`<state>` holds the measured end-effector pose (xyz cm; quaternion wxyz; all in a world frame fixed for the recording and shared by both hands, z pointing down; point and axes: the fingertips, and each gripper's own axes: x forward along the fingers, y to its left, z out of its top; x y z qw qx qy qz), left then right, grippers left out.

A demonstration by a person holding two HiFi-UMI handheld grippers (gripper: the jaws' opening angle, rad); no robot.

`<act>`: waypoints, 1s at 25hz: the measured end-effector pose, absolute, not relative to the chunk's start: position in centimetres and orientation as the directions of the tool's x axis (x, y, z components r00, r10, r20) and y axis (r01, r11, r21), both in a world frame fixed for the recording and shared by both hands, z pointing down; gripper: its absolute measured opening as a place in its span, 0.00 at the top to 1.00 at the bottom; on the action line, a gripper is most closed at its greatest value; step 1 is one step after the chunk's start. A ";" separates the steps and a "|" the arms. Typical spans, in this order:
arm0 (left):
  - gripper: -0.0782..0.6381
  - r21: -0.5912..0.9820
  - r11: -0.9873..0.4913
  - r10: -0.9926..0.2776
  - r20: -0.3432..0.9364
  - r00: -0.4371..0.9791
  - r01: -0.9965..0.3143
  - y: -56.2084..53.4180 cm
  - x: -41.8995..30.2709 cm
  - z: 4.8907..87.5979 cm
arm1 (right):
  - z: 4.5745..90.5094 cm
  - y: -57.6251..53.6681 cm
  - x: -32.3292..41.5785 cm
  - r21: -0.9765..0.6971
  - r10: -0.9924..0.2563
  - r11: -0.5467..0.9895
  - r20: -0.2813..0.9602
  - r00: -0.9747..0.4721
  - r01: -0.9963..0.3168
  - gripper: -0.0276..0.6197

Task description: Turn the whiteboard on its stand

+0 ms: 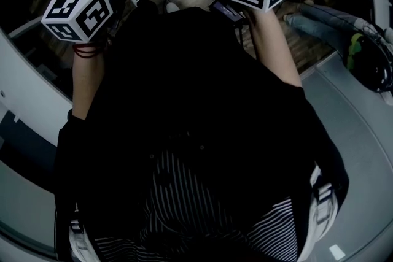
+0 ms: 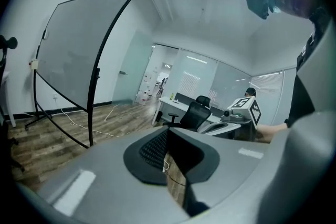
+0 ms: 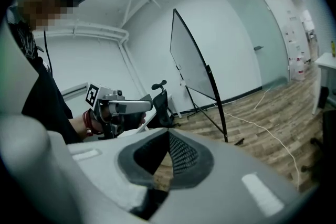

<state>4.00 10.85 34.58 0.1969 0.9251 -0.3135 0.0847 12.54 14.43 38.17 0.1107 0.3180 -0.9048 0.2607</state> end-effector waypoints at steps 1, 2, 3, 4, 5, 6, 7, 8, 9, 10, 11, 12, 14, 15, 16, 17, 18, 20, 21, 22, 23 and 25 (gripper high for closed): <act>0.89 0.314 -0.734 -0.537 0.276 0.797 -0.603 10.2 4.0 34.5 | 38.1 13.8 12.2 -0.394 -0.519 0.663 0.370 -0.770 -0.636 0.96; 0.89 0.315 -0.743 -0.526 0.271 0.806 -0.591 9.6 3.9 34.3 | 37.9 13.1 11.8 -0.389 -0.519 0.664 0.374 -0.768 -0.638 0.96; 0.89 0.315 -0.751 -0.518 0.266 0.813 -0.581 8.8 3.6 34.0 | 37.8 12.3 11.3 -0.388 -0.517 0.665 0.378 -0.768 -0.638 0.96; 0.89 0.314 -0.757 -0.512 0.261 0.818 -0.574 8.0 3.3 33.7 | 37.6 11.5 10.8 -0.390 -0.514 0.664 0.381 -0.768 -0.638 0.96; 0.89 0.311 -0.761 -0.510 0.257 0.821 -0.570 7.1 2.7 33.3 | 37.3 10.6 10.1 -0.392 -0.512 0.664 0.383 -0.769 -0.637 0.96; 0.89 0.310 -0.762 -0.509 0.255 0.822 -0.568 6.1 1.9 33.0 | 37.0 9.6 9.4 -0.393 -0.511 0.663 0.384 -0.769 -0.638 0.96; 0.89 0.310 -0.762 -0.509 0.254 0.822 -0.568 5.1 1.0 32.7 | 36.7 8.5 8.5 -0.395 -0.512 0.661 0.383 -0.769 -0.638 0.96; 0.89 0.312 -0.761 -0.510 0.253 0.822 -0.569 3.9 -0.2 32.5 | 36.2 7.3 7.5 -0.396 -0.514 0.661 0.380 -0.769 -0.638 0.96; 0.89 0.315 -0.759 -0.512 0.251 0.822 -0.569 2.6 -1.3 32.2 | 35.7 6.0 6.4 -0.396 -0.517 0.661 0.375 -0.769 -0.637 0.96; 0.89 0.320 -0.757 -0.514 0.247 0.821 -0.570 1.5 -2.3 32.0 | 35.3 4.8 5.5 -0.396 -0.518 0.662 0.372 -0.770 -0.637 0.96; 0.89 0.324 -0.754 -0.517 0.243 0.821 -0.571 0.5 -3.0 31.7 | 34.9 3.7 4.8 -0.395 -0.518 0.664 0.370 -0.771 -0.635 0.96; 0.89 0.323 -0.754 -0.521 0.238 0.820 -0.573 -0.2 -3.4 31.4 | 34.6 2.9 4.4 -0.394 -0.516 0.667 0.369 -0.773 -0.633 0.96; 0.89 0.300 -0.759 -0.527 0.238 0.816 -0.578 -0.9 -3.3 31.2 | 34.2 2.1 4.3 -0.393 -0.510 0.676 0.362 -0.780 -0.624 0.96; 0.89 0.284 -0.764 -0.528 0.243 0.814 -0.580 -1.0 -3.1 31.1 | 34.0 1.9 4.3 -0.394 -0.506 0.680 0.357 -0.785 -0.618 0.96; 0.89 0.275 -0.767 -0.528 0.245 0.813 -0.580 -1.1 -2.9 31.1 | 33.8 1.8 4.4 -0.396 -0.502 0.685 0.352 -0.790 -0.611 0.96; 0.89 0.277 -0.767 -0.527 0.244 0.814 -0.579 -1.3 -2.9 31.0 | 33.6 1.5 4.3 -0.395 -0.497 0.690 0.351 -0.794 -0.607 0.96; 0.89 0.284 -0.765 -0.526 0.242 0.816 -0.578 -1.8 -3.0 30.9 | 33.5 1.0 4.0 -0.390 -0.492 0.695 0.356 -0.795 -0.605 0.96; 0.89 0.297 -0.761 -0.525 0.238 0.817 -0.576 -3.5 -4.1 30.4 | 33.3 -0.7 2.8 -0.368 -0.482 0.704 0.379 -0.790 -0.607 0.96; 0.89 0.302 -0.760 -0.524 0.238 0.817 -0.576 -4.6 -5.1 30.2 | 33.1 -1.8 1.8 -0.360 -0.478 0.708 0.389 -0.787 -0.608 0.96; 0.89 0.307 -0.758 -0.524 0.239 0.818 -0.575 -5.8 -6.3 30.0 | 32.9 -3.1 0.6 -0.358 -0.475 0.709 0.395 -0.787 -0.608 0.96; 0.89 0.311 -0.756 -0.524 0.240 0.817 -0.576 -6.9 -7.4 29.9 | 32.7 -4.3 -0.4 -0.360 -0.472 0.709 0.396 -0.788 -0.606 0.96; 0.89 0.317 -0.748 -0.531 0.240 0.812 -0.583 -8.1 -9.1 29.7 | 32.3 -6.0 -1.9 -0.366 -0.464 0.712 0.395 -0.793 -0.599 0.96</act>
